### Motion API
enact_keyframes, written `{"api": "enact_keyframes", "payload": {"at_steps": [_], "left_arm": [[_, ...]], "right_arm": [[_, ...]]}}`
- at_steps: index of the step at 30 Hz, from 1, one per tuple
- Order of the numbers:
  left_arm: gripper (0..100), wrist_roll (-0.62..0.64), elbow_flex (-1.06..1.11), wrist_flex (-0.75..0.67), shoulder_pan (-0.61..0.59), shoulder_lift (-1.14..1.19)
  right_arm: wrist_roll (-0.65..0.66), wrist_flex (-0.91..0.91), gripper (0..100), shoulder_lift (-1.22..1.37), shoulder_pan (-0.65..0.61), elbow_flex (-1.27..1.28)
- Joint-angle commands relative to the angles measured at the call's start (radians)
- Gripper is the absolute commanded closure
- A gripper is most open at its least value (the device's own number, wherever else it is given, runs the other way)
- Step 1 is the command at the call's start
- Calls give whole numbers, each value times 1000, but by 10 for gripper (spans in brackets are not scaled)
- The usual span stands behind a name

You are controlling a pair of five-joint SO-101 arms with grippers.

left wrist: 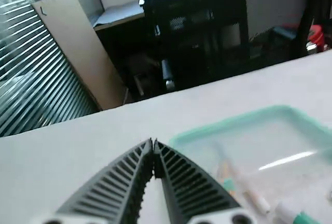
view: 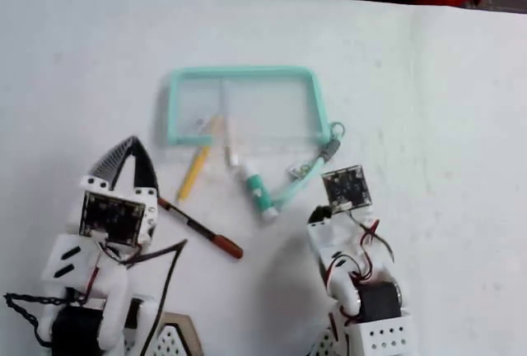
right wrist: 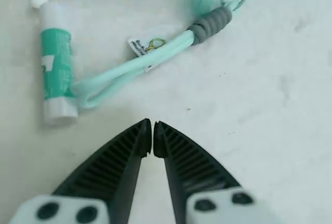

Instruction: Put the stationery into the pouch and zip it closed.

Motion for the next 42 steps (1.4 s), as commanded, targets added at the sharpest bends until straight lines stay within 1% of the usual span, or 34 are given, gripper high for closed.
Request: {"api": "enact_keyframes", "payload": {"at_steps": [1,5,6,9,11,13,15,18,23,24,26,28,30,33,39,40,42], "left_arm": [[973,34,32,-91,45,2],[972,-51,173,-169,56,2],[968,-77,209,-190,65,2],[954,-143,281,-186,56,2],[960,-155,325,-216,47,2],[976,-120,367,-282,42,2],[975,-69,397,-328,10,2],[973,2,413,-338,-19,2],[972,15,416,-336,-1,2],[972,15,414,-324,22,2],[951,12,393,-250,68,2],[902,15,353,-175,84,2],[875,28,341,-146,82,2],[902,89,339,-164,24,2],[909,121,407,-316,-97,2],[909,121,410,-325,-114,5],[906,121,397,-295,-117,8]], "right_arm": [[-2,-51,977,-5,53,9],[5,-51,977,-5,84,9],[29,-53,977,-5,90,9],[192,-94,977,-5,117,9],[318,-134,977,-5,154,9],[407,-136,977,-5,173,9],[450,-111,977,-5,174,9],[460,-90,977,-5,171,9],[462,-88,977,-5,171,9],[462,-81,977,-5,171,9],[465,-48,977,-5,163,9],[465,-28,980,-5,130,9],[465,-25,978,-5,104,9],[465,-67,978,-5,90,9],[459,-179,977,-5,90,9],[459,-196,977,-5,90,9],[457,-209,977,-5,90,9]]}}
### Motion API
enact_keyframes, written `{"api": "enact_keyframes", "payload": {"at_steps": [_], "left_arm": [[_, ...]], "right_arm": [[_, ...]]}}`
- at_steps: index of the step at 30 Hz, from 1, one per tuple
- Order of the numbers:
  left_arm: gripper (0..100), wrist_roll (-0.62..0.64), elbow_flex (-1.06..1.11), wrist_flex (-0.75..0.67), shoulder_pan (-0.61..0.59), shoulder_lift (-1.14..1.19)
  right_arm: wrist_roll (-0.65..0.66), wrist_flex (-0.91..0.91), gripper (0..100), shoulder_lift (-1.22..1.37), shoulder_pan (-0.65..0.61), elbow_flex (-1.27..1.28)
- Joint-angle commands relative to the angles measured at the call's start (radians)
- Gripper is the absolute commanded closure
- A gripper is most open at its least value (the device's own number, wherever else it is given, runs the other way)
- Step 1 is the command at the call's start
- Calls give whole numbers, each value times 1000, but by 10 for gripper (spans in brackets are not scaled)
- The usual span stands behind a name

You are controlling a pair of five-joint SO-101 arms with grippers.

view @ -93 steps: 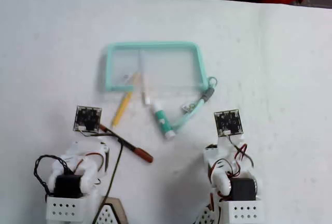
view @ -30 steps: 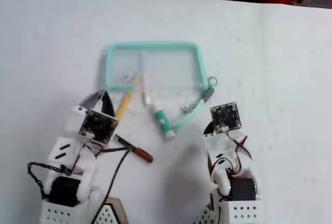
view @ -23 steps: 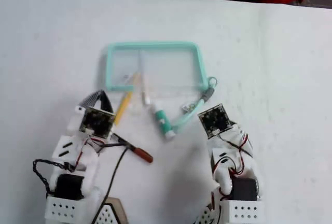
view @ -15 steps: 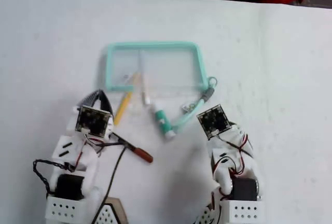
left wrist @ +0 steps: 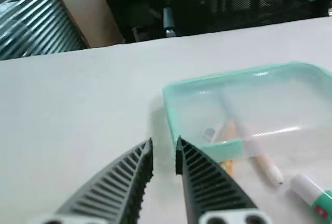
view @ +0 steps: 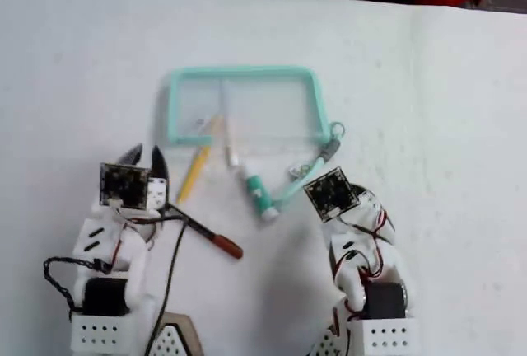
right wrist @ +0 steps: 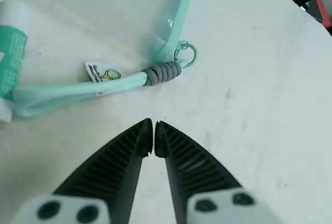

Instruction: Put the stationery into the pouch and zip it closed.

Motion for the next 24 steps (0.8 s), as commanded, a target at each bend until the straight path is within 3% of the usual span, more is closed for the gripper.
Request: {"api": "enact_keyframes", "payload": {"at_steps": [1,20,24], "left_arm": [[906,11,-35,14,-21,-1],[906,28,-143,133,-15,1],[906,68,-245,196,-15,97]], "right_arm": [[5,-33,977,-5,-4,9],[-80,16,977,-5,-2,9],[-80,16,977,-5,-4,9]]}}
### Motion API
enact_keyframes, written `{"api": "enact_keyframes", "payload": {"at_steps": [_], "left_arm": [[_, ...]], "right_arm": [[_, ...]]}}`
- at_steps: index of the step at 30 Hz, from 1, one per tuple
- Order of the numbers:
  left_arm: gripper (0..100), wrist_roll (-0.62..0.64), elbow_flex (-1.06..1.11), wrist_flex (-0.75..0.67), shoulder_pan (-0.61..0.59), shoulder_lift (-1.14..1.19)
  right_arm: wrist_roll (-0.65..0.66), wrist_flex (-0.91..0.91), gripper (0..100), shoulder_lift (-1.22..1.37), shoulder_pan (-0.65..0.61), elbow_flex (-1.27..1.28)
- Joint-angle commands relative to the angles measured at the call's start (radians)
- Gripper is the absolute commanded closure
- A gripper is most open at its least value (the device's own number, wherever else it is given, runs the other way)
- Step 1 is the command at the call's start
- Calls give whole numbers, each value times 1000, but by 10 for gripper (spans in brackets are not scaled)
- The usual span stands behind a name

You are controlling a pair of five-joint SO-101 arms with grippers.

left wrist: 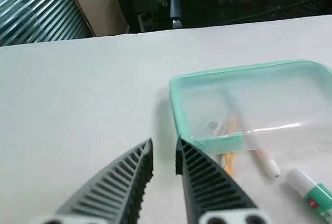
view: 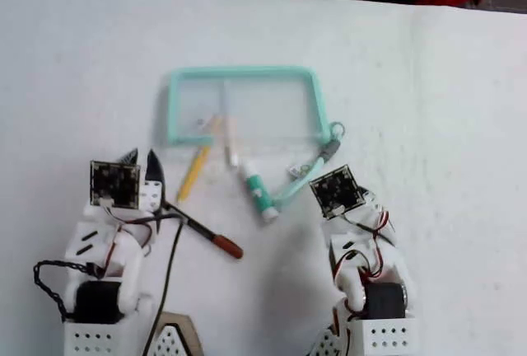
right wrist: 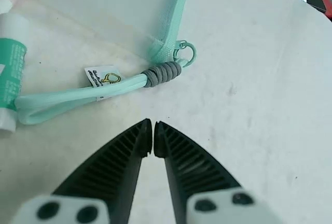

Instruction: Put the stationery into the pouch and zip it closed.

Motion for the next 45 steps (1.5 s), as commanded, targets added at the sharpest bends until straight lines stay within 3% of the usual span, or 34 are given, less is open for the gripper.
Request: {"api": "enact_keyframes", "payload": {"at_steps": [1,9,18,26,35,40,45], "left_arm": [[906,32,-166,44,2,143],[906,31,-364,-166,-48,825],[906,83,-671,-160,-133,1449],[906,127,-756,-86,-162,1515],[906,204,-644,-321,-159,1520],[906,203,-638,-331,-157,1520],[906,203,-637,-333,-157,1520]], "right_arm": [[-8,4,977,-5,-4,9],[-8,5,977,-5,-4,9],[-8,5,977,-5,-4,9],[-8,5,977,-5,-1,9],[-6,5,964,-5,7,-11],[-12,21,843,-5,-4,-64],[-6,84,878,-4,-38,-222]]}}
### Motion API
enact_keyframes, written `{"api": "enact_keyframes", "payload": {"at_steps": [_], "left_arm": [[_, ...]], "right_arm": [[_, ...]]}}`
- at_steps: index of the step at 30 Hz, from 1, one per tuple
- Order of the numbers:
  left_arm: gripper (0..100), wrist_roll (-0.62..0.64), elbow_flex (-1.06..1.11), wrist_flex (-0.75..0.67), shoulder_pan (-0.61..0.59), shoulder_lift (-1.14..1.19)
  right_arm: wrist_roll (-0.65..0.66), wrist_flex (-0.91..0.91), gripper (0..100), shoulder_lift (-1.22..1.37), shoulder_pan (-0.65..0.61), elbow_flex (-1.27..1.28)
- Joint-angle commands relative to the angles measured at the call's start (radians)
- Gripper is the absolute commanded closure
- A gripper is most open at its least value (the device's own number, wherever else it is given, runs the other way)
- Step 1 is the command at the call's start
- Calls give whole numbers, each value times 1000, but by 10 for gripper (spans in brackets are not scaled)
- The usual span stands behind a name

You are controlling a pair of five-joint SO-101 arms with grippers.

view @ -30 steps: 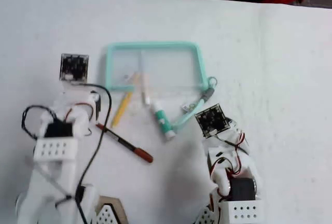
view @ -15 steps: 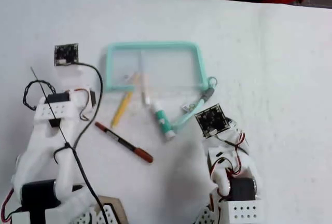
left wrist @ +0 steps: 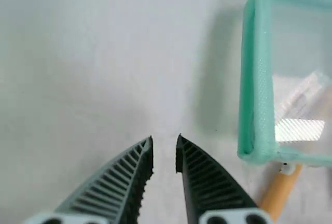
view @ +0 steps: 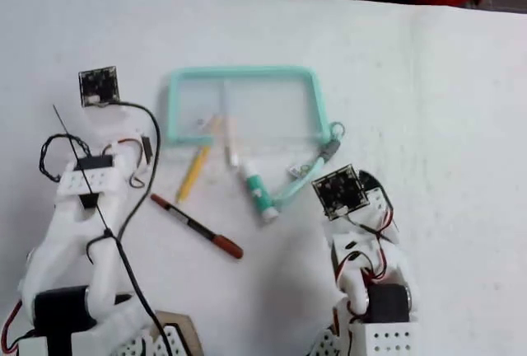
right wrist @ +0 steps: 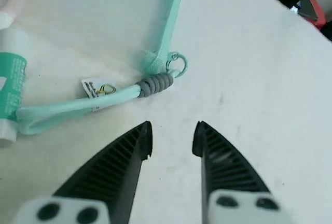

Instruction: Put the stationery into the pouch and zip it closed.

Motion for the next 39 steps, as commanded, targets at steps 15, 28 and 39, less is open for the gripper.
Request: {"api": "enact_keyframes", "payload": {"at_steps": [15,28,39], "left_arm": [[906,8,-2,-23,-2,-1],[906,8,-2,-21,-2,-1],[906,11,0,-18,-7,-5]], "right_arm": [[-163,12,861,421,-168,-416],[-425,150,861,1331,-119,-1080],[-496,68,861,1804,51,-1283]]}}
